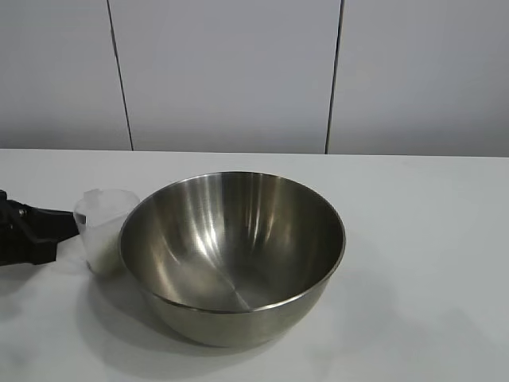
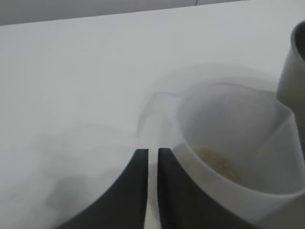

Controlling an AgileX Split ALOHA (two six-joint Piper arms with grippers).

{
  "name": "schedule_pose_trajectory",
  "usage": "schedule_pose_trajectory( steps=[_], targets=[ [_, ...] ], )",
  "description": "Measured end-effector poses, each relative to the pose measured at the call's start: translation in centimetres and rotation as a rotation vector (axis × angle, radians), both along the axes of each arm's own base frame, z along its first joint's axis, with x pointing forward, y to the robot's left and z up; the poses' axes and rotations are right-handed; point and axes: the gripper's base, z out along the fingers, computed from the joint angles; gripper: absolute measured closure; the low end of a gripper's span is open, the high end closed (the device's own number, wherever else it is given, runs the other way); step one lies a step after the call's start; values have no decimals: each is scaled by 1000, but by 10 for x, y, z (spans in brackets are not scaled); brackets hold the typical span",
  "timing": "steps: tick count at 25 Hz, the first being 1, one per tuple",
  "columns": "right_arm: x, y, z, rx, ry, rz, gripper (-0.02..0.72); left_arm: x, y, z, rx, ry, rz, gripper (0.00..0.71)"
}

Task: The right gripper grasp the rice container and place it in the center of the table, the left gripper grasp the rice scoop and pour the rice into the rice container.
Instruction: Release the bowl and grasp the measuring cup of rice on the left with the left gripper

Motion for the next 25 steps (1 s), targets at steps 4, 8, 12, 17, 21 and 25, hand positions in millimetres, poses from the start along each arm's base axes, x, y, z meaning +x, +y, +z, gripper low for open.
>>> schedule_pose_trajectory(
  steps=[4, 8, 12, 17, 21, 25],
  targets=[
    [0, 0, 0, 0, 0, 0, 216, -6, -5, -1, -26, 33, -61, 547],
    [0, 0, 0, 0, 0, 0, 216, -7, -6, -1, -42, 50, -71, 533],
    [0, 0, 0, 0, 0, 0, 216, -5, -4, -1, -44, 49, -41, 420],
    [0, 0, 0, 0, 0, 0, 216, -3, -2, 0, -48, 48, -6, 242],
    [0, 0, 0, 0, 0, 0, 216, 0, 2, 0, -27, 24, 43, 220],
    [0, 0, 0, 0, 0, 0, 216, 4, 6, 0, -9, 5, 91, 216]
  ],
)
